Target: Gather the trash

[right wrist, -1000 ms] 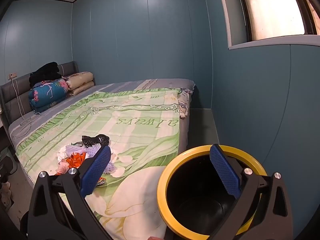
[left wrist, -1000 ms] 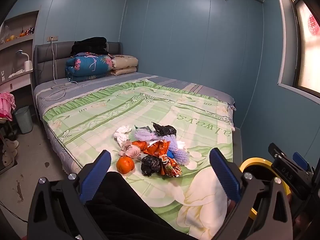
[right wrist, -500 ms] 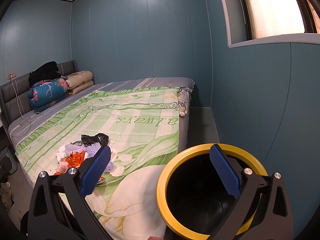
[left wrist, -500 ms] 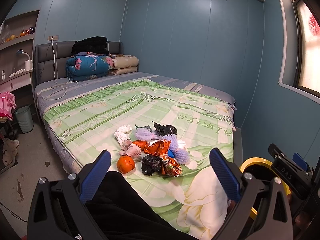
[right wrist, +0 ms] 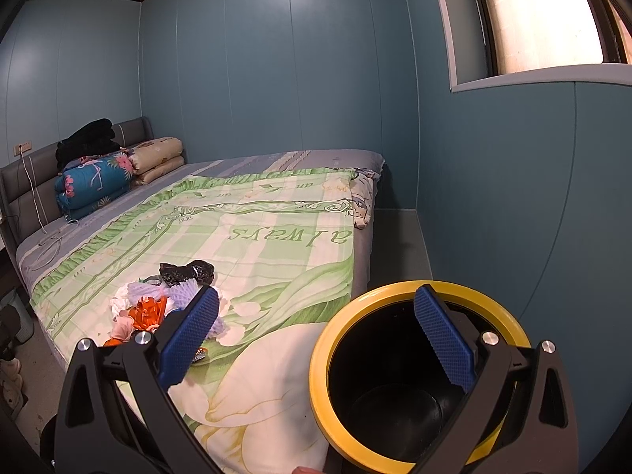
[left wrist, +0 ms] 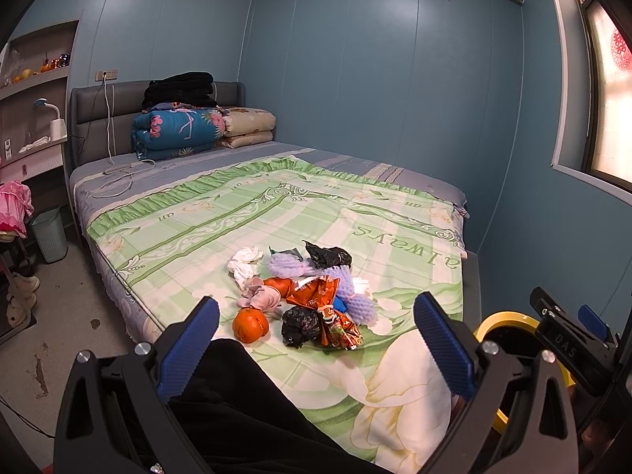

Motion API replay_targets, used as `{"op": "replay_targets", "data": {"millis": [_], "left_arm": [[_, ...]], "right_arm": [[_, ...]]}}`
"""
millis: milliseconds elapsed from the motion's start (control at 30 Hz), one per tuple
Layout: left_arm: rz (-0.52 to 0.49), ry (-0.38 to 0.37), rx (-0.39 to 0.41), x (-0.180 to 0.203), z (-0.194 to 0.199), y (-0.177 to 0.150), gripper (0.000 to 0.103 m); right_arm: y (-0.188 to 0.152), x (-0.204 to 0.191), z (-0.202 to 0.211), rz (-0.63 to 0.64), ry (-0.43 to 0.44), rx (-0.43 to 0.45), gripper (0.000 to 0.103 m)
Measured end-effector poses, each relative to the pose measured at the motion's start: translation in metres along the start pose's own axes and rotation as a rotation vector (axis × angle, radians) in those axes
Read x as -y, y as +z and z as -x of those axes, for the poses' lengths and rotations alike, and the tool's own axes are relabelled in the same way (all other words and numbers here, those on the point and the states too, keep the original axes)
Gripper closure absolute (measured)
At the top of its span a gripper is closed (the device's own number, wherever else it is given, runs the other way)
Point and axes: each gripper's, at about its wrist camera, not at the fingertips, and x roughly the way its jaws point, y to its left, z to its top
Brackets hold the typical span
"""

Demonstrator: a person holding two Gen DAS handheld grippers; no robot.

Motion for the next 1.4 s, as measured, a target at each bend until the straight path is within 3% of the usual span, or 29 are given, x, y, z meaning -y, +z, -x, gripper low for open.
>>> {"op": "replay_targets", "data": {"millis": [1400], "left_arm": [[0.003, 0.009, -0.010, -0.013, 0.006, -0.005, 0.008]], "right_arm": [[0.000, 0.002, -0.005, -0.008, -0.001, -0.016, 0.008]]}}
